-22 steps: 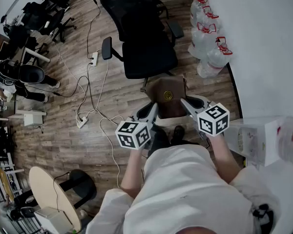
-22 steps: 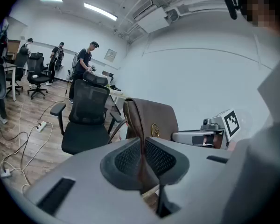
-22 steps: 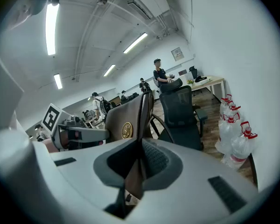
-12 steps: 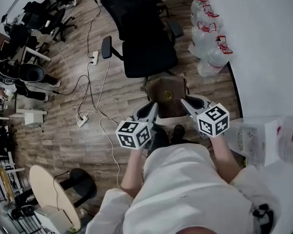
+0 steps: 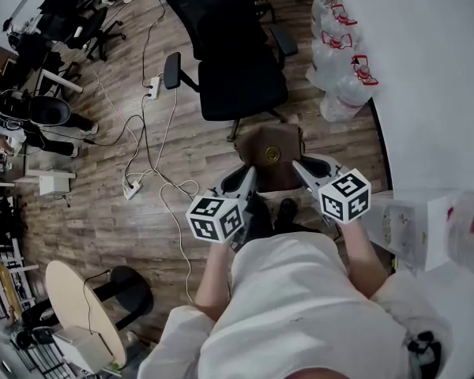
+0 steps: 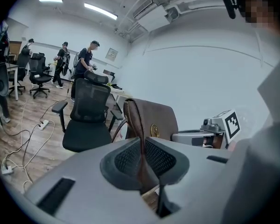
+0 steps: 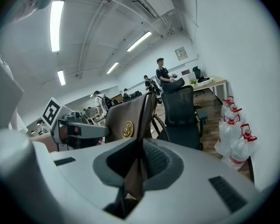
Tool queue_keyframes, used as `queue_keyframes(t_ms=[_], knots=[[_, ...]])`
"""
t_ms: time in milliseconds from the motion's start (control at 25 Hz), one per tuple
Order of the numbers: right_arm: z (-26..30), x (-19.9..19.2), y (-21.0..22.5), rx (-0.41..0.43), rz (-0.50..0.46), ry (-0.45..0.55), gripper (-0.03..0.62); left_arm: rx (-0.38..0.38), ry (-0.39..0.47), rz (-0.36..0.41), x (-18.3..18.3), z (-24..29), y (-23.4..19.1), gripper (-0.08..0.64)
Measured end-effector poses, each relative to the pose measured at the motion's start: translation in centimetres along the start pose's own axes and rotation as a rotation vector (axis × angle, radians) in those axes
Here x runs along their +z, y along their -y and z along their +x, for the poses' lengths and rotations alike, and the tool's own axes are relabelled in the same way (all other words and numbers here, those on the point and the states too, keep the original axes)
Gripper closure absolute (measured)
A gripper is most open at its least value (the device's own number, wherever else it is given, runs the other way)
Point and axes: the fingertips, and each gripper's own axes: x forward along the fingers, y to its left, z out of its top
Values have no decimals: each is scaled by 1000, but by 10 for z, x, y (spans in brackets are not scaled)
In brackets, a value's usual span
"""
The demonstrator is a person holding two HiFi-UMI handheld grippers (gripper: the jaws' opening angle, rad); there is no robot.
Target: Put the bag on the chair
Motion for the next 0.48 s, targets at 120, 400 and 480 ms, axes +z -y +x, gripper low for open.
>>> queue_keyframes(t_ms=[120,400,480], knots=[[3,-1,2,-3,5,-4,545,3,-1,-5,-2,1,-2,529],[9,4,13,-16,9,-13,540,-12,-11,-3,5,14,-7,528],[14,8,17,-24,9,-16,538,-17,-13,-3,9,18,-10,528]])
